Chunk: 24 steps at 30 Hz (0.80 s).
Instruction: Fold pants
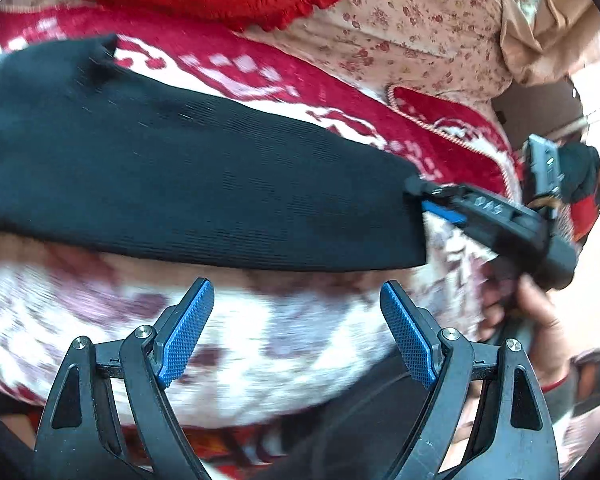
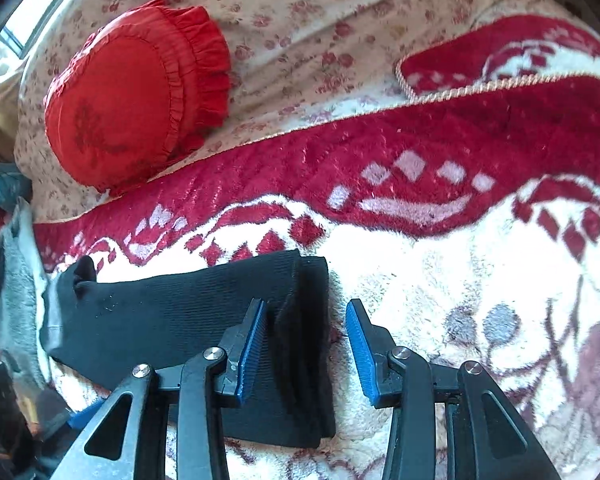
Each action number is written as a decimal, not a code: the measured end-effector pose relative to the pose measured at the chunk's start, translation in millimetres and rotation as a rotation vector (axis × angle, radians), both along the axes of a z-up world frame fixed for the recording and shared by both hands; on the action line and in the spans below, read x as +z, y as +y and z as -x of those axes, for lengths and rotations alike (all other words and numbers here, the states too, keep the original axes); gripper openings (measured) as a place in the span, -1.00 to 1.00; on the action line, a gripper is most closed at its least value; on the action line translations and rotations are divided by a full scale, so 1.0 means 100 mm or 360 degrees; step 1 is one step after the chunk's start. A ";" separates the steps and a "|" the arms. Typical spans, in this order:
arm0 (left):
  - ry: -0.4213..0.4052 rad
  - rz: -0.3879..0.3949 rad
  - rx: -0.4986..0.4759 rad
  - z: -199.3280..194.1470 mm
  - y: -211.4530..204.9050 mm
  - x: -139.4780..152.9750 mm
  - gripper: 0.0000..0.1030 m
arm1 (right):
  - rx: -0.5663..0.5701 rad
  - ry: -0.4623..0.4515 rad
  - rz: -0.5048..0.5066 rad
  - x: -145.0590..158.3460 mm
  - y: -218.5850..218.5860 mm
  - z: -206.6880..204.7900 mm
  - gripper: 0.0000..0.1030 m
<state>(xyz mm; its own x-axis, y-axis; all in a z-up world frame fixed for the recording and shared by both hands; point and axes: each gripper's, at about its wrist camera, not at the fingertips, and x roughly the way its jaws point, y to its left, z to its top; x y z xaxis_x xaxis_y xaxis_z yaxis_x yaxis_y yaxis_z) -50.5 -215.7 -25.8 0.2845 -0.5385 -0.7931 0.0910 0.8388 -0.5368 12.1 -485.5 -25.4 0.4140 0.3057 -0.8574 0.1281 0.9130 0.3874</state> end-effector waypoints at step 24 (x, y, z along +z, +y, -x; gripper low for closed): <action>0.0293 0.0271 0.0429 -0.30 -0.37 -0.33 0.95 | 0.0304 0.0003 0.0096 -0.13 0.21 -0.34 -0.17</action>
